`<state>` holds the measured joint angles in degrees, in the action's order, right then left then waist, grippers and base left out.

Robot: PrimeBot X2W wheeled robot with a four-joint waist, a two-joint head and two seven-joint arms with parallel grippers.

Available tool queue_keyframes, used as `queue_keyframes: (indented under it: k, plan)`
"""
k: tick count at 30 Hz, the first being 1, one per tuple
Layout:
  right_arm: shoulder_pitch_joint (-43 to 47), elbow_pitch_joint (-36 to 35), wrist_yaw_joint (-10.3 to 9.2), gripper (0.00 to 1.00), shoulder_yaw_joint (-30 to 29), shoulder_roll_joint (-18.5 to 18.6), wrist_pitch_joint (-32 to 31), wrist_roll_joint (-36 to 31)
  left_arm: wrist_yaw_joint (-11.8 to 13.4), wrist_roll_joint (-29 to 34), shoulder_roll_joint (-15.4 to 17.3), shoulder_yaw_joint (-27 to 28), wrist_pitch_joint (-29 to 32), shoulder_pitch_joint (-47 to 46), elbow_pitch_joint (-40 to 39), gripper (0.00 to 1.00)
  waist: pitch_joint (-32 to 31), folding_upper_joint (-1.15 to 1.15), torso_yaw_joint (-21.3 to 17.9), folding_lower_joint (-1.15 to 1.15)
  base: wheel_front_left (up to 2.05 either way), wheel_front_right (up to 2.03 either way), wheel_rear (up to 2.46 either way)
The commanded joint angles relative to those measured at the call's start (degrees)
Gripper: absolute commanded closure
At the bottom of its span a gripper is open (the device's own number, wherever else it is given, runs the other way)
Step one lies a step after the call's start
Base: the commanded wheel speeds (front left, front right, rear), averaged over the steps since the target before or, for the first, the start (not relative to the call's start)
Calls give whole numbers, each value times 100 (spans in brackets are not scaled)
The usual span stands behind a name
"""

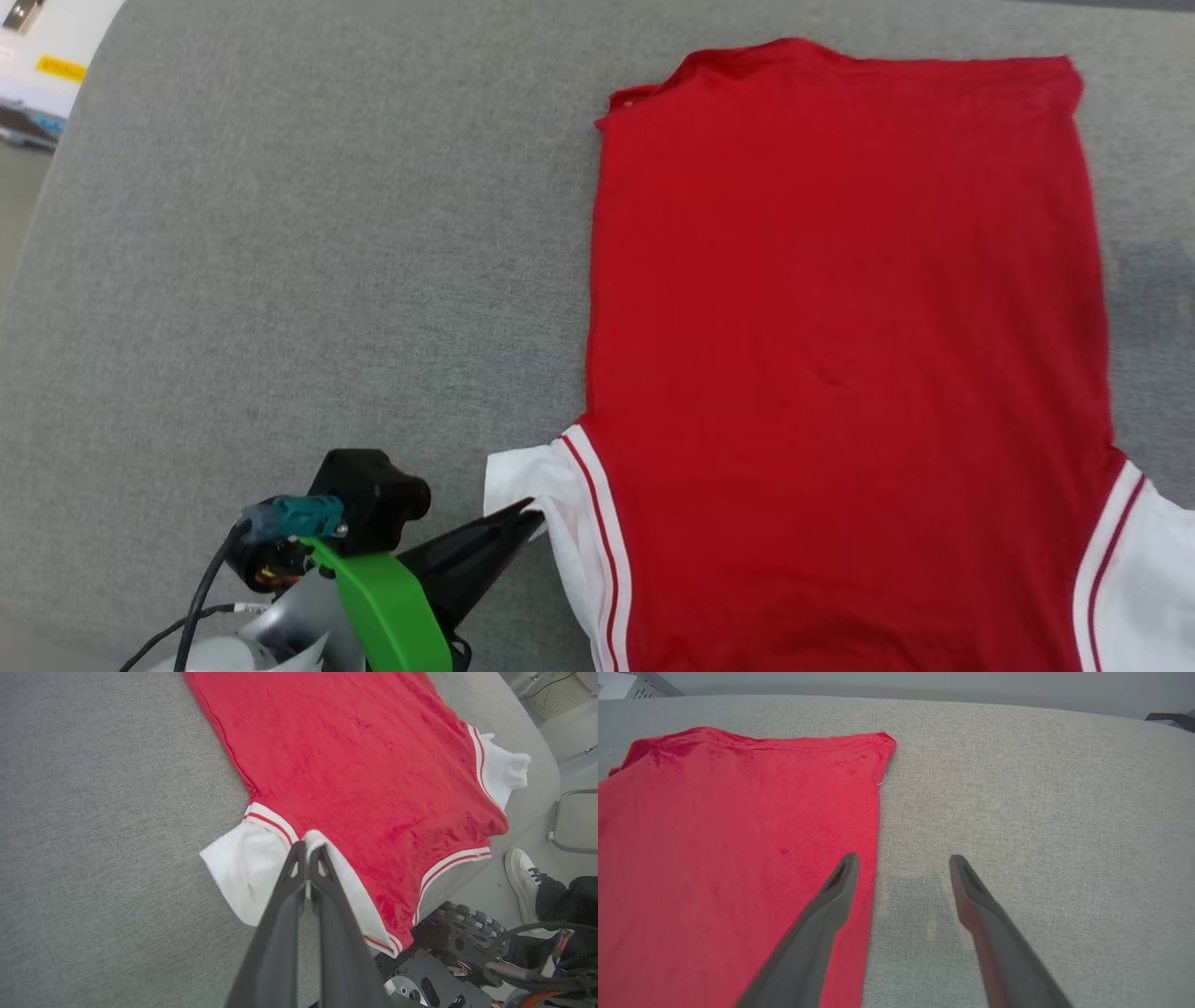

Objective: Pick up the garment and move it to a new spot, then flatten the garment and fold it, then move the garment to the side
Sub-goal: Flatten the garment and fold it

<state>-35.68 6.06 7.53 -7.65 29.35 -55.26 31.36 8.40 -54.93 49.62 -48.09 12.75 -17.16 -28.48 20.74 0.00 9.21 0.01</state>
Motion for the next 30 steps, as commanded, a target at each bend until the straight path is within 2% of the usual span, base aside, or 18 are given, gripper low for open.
queue_keyframes:
  k: [1,12,17,25,26,27,30]
  plan:
    - [-276,137,-4,0,-22,8,-124,-120,37,93,-73,1,20,-126,-55,100,802,0,695,-1,0,0,0]
    - [-1656,1207,-4,0,117,230,-595,-907,-33,318,-351,-126,12,-347,-272,100,1303,0,1210,-1,0,0,0]
    - [-1822,1562,-4,0,221,383,-573,-1216,-69,342,-452,-138,-39,-406,-186,100,1372,0,1347,-1,0,0,0]
    - [-1829,1963,-4,0,319,404,-476,-1372,-137,343,-555,-150,-127,-448,-47,100,1371,0,1387,-1,0,0,0]
    - [-1805,1988,-4,55,338,399,-505,-1370,-138,341,-558,-149,-130,-451,-39,100,1367,0,1382,-1,0,0,0]
    - [-1779,1993,-4,100,373,401,-526,-1363,-136,345,-557,-148,-130,-456,-31,100,1361,0,1373,-1,0,0,0]
    - [-1743,1993,-4,100,402,415,-491,-1354,-125,355,-554,-131,-128,-484,-15,100,1332,0,1347,-1,0,0,0]
